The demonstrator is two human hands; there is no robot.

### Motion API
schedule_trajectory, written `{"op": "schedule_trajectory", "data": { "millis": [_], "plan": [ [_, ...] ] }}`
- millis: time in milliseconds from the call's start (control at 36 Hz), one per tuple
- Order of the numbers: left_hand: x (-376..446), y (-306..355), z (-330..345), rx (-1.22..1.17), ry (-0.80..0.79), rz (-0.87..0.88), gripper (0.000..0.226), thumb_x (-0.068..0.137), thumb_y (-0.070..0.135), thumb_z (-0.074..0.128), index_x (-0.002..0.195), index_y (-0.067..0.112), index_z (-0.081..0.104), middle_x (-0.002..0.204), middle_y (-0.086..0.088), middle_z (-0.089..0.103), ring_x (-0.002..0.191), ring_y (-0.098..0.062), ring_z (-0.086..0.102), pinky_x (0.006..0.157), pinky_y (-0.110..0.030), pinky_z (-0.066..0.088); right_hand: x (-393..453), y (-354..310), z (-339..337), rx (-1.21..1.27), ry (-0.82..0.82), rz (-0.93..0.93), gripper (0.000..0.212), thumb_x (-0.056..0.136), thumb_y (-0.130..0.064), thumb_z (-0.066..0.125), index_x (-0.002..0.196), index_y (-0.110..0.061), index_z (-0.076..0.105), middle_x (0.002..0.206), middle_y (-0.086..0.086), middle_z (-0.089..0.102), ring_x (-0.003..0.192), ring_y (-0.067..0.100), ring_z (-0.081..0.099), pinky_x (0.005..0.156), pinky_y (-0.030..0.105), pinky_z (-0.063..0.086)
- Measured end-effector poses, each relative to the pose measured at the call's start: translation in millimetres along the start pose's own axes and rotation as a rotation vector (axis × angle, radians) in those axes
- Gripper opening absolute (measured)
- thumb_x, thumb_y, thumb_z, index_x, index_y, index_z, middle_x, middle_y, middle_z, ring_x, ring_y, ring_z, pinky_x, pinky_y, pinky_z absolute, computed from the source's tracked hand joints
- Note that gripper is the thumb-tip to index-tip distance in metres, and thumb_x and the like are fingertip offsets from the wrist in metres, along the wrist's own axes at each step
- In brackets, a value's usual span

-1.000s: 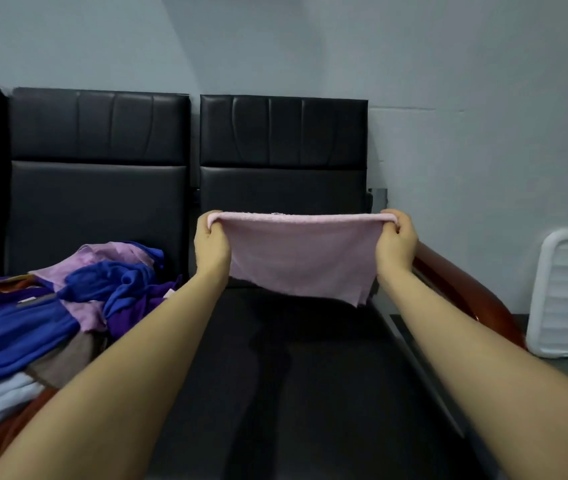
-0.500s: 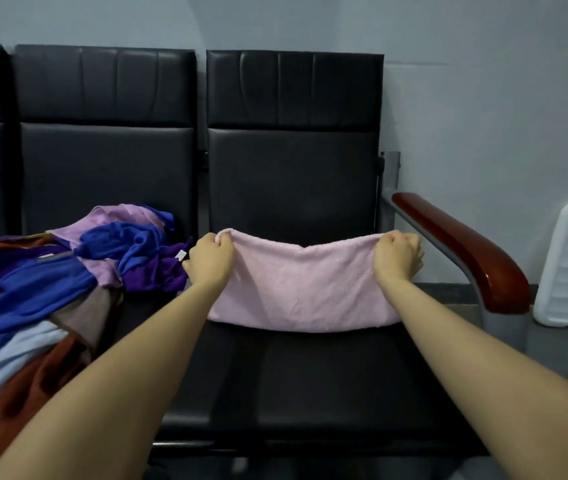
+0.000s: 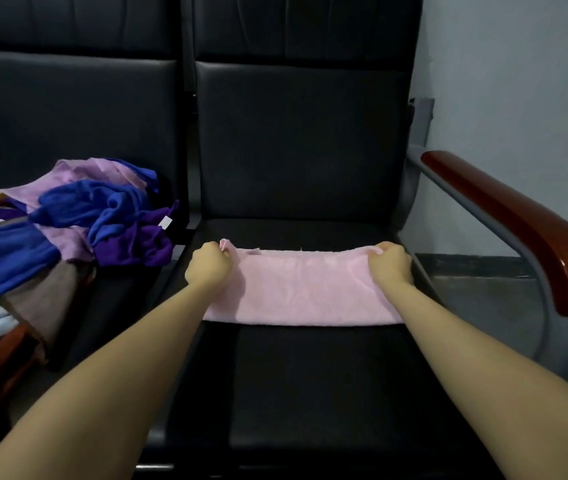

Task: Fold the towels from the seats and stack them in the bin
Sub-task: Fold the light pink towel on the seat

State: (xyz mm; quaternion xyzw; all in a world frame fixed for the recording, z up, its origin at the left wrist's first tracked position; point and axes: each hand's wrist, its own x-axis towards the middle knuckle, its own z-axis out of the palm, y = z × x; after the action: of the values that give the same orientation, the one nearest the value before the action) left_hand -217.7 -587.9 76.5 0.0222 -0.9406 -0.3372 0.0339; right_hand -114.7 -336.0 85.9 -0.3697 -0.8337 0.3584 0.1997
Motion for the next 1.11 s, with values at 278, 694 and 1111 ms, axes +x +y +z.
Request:
{"op": "schedule_trajectory", "data": {
  "millis": [278, 694, 1111],
  "plan": [
    [12, 4, 10, 0.037, 0.188, 0.056, 0.039, 0.101, 0.033, 0.031, 0.104, 0.003, 0.057, 0.103, -0.017, 0.062, 0.095, -0.036, 0.057, 0.073, -0.035, 0.036, 18, 13, 13, -0.01, 0.183, -0.113, 0.025, 0.101, -0.024, 0.039, 0.106, -0.006, 0.056, 0.097, 0.01, 0.057, 0.086, 0.025, 0.054, 0.074, 0.037, 0.045],
    [12, 22, 21, 0.421, -0.076, -0.068, 0.065, 0.092, 0.049, 0.049, 0.134, 0.001, 0.037, 0.137, -0.018, 0.038, 0.128, -0.035, 0.036, 0.104, -0.039, 0.029, 18, 6, 28, -0.372, 0.088, -0.29, 0.042, 0.092, -0.017, 0.055, 0.132, -0.019, 0.042, 0.136, 0.01, 0.031, 0.121, 0.031, 0.035, 0.103, 0.04, 0.031],
    [-41, -5, 13, 0.599, 0.011, 0.065, 0.029, 0.095, 0.012, 0.037, 0.121, 0.004, 0.046, 0.127, -0.016, 0.051, 0.115, -0.031, 0.05, 0.092, -0.034, 0.037, -32, 10, 40, -0.632, -0.494, -0.635, 0.049, 0.1, -0.052, 0.022, 0.149, -0.045, 0.016, 0.16, -0.013, 0.006, 0.147, 0.013, 0.004, 0.119, 0.037, 0.004]
  ]
}}
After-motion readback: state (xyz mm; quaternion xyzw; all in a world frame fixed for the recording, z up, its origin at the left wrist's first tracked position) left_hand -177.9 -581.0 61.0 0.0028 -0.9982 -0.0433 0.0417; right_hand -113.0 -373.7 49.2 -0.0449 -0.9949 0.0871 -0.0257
